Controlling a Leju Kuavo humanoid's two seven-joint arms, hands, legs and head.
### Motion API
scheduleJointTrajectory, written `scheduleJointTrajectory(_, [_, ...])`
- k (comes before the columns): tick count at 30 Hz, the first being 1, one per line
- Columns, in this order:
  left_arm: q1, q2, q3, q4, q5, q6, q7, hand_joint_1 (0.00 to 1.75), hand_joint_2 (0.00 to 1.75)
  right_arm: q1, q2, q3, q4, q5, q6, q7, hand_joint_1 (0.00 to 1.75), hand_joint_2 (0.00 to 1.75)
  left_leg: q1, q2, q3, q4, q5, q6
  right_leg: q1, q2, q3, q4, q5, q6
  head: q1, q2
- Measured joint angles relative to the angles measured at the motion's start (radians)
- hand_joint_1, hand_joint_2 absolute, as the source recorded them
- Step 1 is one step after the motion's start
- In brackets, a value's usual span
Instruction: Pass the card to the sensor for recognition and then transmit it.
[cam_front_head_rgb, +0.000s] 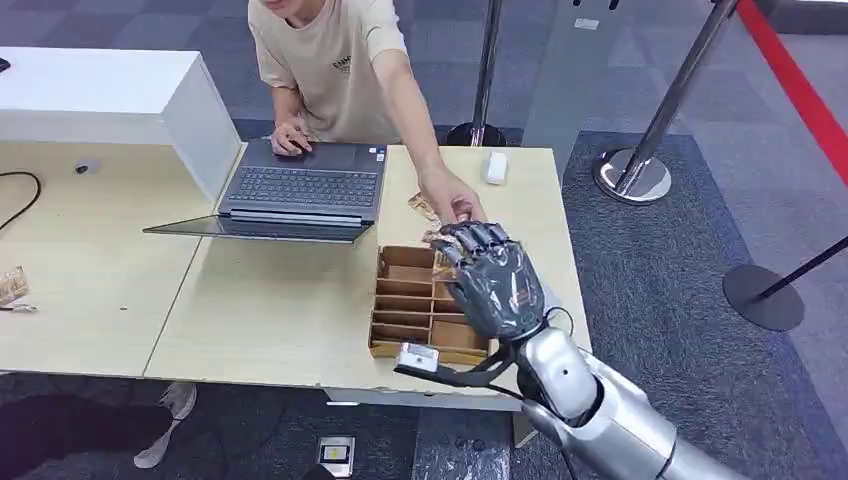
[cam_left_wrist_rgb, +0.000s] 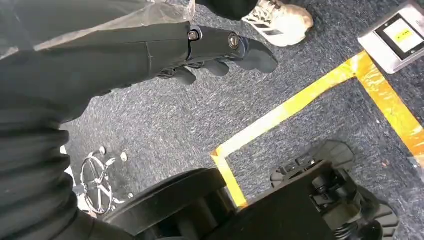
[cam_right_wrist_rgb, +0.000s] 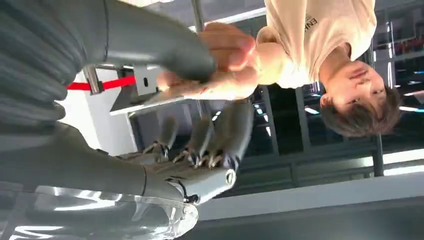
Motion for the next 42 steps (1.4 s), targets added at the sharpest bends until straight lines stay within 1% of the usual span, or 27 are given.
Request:
scheduleJointTrajectory(9, [-0.001, -0.001, 0.0, 0.0, 0.0, 0.0, 0.0, 0.0, 1.75, -0.011, -0.001, 0.022, 0.015, -0.016, -0.004, 0.001, 1.75, 1.75, 0.0, 0.0, 0.0, 0.0, 0.0, 0.0, 0.0, 0.0, 0.0, 0.0, 0.0, 0.0, 0.0, 0.0])
scheduleJointTrajectory(14, [-0.001, -0.002, 0.0, 0.0, 0.0, 0.0, 0.0, 0.0, 1.75, -0.011, 0.0, 0.024, 0.021, -0.065, -0.025, 0.003, 1.75, 1.75, 0.0, 0.0, 0.0, 0.0, 0.0, 0.0, 0.0, 0.0, 0.0, 0.0, 0.0, 0.0, 0.0, 0.0])
scheduleJointTrajectory(16, [0.0, -0.002, 0.0, 0.0, 0.0, 0.001, 0.0, 0.0, 1.75, -0.01, 0.0, 0.023, 0.021, -0.144, -0.039, 0.005, 1.75, 1.75, 0.0, 0.0, 0.0, 0.0, 0.0, 0.0, 0.0, 0.0, 0.0, 0.0, 0.0, 0.0, 0.0, 0.0])
scheduleJointTrajectory(17, [0.0, -0.002, 0.0, 0.0, 0.002, 0.001, 0.0, 0.0, 1.75, -0.009, 0.0, 0.021, 0.022, -0.208, -0.048, 0.003, 1.75, 1.75, 0.0, 0.0, 0.0, 0.0, 0.0, 0.0, 0.0, 0.0, 0.0, 0.0, 0.0, 0.0, 0.0, 0.0])
scheduleJointTrajectory(19, [0.001, -0.002, 0.0, 0.0, 0.003, 0.003, 0.0, 0.0, 1.75, -0.005, 0.002, 0.006, 0.037, -0.406, -0.062, -0.018, 1.75, 1.75, 0.0, 0.0, 0.0, 0.0, 0.0, 0.0, 0.0, 0.0, 0.0, 0.0, 0.0, 0.0, 0.0, 0.0])
scheduleJointTrajectory(21, [0.002, -0.001, 0.0, 0.0, 0.003, 0.002, -0.007, 0.0, 1.75, -0.005, 0.002, -0.011, 0.068, -0.532, -0.068, -0.058, 1.75, 1.75, 0.0, 0.0, 0.0, 0.0, 0.0, 0.0, 0.0, 0.0, 0.0, 0.0, 0.0, 0.0, 0.0, 0.0])
scheduleJointTrajectory(23, [0.004, -0.001, 0.0, 0.0, 0.003, 0.0, -0.016, 0.0, 1.75, -0.008, 0.006, -0.04, 0.126, -0.682, -0.069, -0.115, 1.75, 1.75, 0.0, 0.0, 0.0, 0.0, 0.0, 0.0, 0.0, 0.0, 0.0, 0.0, 0.0, 0.0, 0.0, 0.0])
scheduleJointTrajectory(26, [0.007, 0.0, 0.0, 0.0, 0.003, 0.0, -0.021, 0.0, 1.75, -0.03, 0.017, -0.077, 0.228, -0.868, -0.048, -0.191, 1.75, 1.75, 0.0, -0.001, -0.001, 0.0, 0.0, 0.0, 0.0, 0.0, 0.0, 0.0, 0.0, 0.0, 0.0, 0.0])
scheduleJointTrajectory(27, [0.008, 0.001, 0.0, 0.0, 0.003, 0.0, -0.021, 0.0, 1.75, -0.045, 0.021, -0.097, 0.285, -0.942, -0.032, -0.218, 1.75, 1.75, 0.0, -0.001, 0.0, 0.0, 0.0, 0.0, 0.0, 0.0, 0.0, 0.0, 0.0, 0.0, 0.0, 0.0])
scheduleJointTrajectory(29, [0.009, 0.001, 0.0, 0.0, 0.002, 0.0, -0.021, 0.0, 1.75, -0.062, 0.029, -0.117, 0.35, -1.013, -0.01, -0.23, 1.75, 1.75, 0.0, -0.001, -0.001, 0.0, 0.0, 0.0, 0.0, 0.0, 0.0, 0.0, 0.0, 0.0, 0.0, 0.0])
scheduleJointTrajectory(32, [0.012, 0.002, 0.0, 0.0, 0.003, 0.0, -0.021, 0.0, 1.75, -0.092, 0.04, -0.146, 0.461, -1.065, 0.004, -0.245, 1.75, 1.75, 0.0, -0.001, -0.001, 0.0, 0.0, 0.0, 0.0, 0.0, 0.0, 0.0, 0.0, 0.0, 0.0, 0.0])
scheduleJointTrajectory(36, [0.017, 0.002, 0.0, 0.0, 0.006, 0.001, -0.021, 0.0, 1.75, -0.105, 0.048, -0.167, 0.561, -1.083, 0.008, -0.249, 1.75, 1.75, 0.0, -0.001, -0.001, 0.0, 0.0, 0.0, 0.0, -0.001, 0.0, 0.0, 0.0, 0.0, 0.0, 0.0])
scheduleJointTrajectory(42, [0.022, 0.002, 0.0, 0.0, 0.008, 0.001, -0.021, 0.0, 1.75, -0.106, 0.074, -0.194, 0.704, -1.105, 0.016, -0.254, 1.75, 1.75, 0.0, -0.001, -0.001, 0.0, 0.0, 0.0, 0.0, -0.001, 0.0, 0.0, 0.0, 0.0, 0.0, 0.0])
